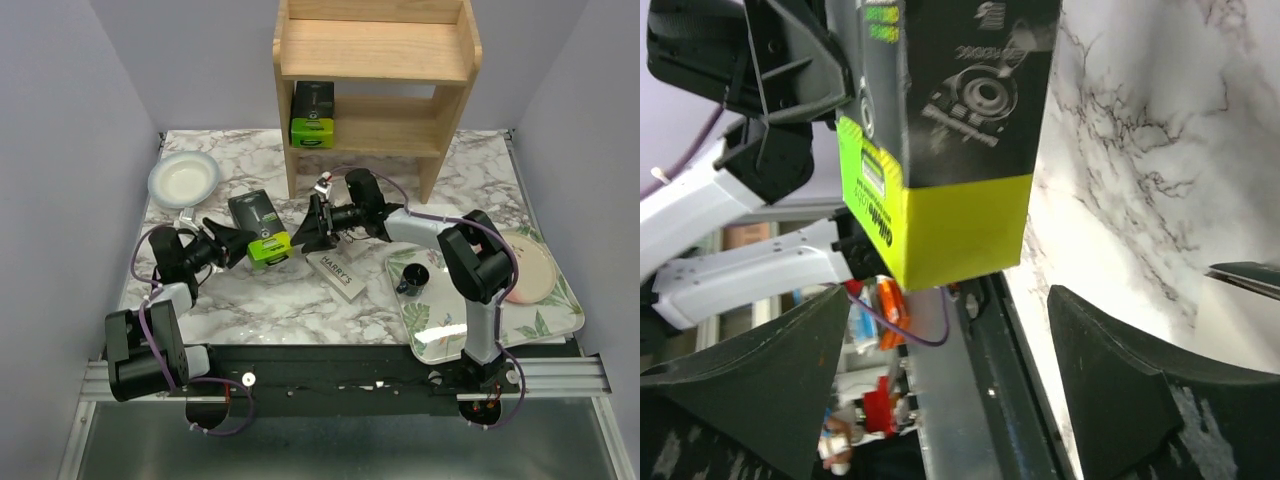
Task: Place and organize the shaving razors onto the shelf
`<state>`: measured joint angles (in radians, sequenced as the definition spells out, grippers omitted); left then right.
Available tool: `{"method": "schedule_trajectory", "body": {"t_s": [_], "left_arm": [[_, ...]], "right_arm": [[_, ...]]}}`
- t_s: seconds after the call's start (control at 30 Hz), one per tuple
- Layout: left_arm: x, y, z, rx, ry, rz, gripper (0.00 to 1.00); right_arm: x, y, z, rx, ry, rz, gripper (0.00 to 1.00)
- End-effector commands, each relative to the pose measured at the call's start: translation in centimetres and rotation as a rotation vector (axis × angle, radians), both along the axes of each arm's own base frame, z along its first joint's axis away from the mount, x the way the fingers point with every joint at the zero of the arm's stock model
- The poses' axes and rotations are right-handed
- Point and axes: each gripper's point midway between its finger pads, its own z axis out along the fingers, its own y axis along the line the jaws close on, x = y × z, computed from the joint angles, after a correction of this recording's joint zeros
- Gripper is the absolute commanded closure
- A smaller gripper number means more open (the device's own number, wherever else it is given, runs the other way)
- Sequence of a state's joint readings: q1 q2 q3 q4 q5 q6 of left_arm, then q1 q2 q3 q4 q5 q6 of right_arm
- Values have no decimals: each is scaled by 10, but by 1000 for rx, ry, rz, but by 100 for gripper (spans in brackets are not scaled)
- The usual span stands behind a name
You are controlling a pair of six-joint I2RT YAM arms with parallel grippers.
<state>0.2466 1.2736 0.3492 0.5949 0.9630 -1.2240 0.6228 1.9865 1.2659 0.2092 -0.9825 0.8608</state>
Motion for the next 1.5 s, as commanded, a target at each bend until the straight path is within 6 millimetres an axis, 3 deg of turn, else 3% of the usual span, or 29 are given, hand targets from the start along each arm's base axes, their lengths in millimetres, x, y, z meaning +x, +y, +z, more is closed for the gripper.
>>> {"method": "schedule_trajectory", "body": {"t_s": [0.0, 0.13, 0.37, 0.57, 0.77, 0.8, 0.87, 1.07, 1.13, 1.2, 1.23, 1.27, 1.37, 1.4, 1.47], "left_arm": [[-3, -11, 35, -17, -124, -84, 39], [2, -13, 40, -30, -136, -92, 39], [10, -26, 46, -62, -142, -133, 37], [17, -30, 46, -73, -146, -139, 37], [25, -26, 44, -41, -155, -111, 32], [26, -26, 43, -35, -152, -104, 30], [30, -24, 47, -30, -162, -94, 27], [39, -8, 69, -16, -177, -59, 21], [41, 0, 79, 6, -199, -52, 20], [44, 14, 90, 31, -221, -30, 20], [44, 17, 91, 58, -239, -28, 20], [44, 19, 91, 67, -228, -32, 20], [41, 18, 88, 125, -244, -48, 20], [38, 11, 90, 137, -258, -67, 20], [35, 2, 88, 190, -282, -112, 22]], "right_arm": [[-4, 6, -5, 31, 38, 55, 6], [-10, 11, -1, 63, 50, 90, 6], [-16, 25, 23, 158, 20, 162, 7], [-22, 29, 35, 202, -18, 210, 16], [-25, 22, 32, 172, -73, 207, 49], [-26, 19, 34, 160, -74, 201, 59], [-25, 15, 33, 147, -99, 181, 65], [-16, -20, 50, 119, -173, 101, 72], [-13, -42, 43, 97, -172, 74, 72], [-8, -65, 54, 106, -226, 48, 72], [-16, -75, 50, 97, -196, 52, 72], [-19, -84, 60, 106, -223, 43, 72], [-21, -115, 60, 91, -208, -7, 72], [-18, -130, 71, 95, -248, -45, 72], [-22, -147, 70, 73, -225, -87, 72]]}}
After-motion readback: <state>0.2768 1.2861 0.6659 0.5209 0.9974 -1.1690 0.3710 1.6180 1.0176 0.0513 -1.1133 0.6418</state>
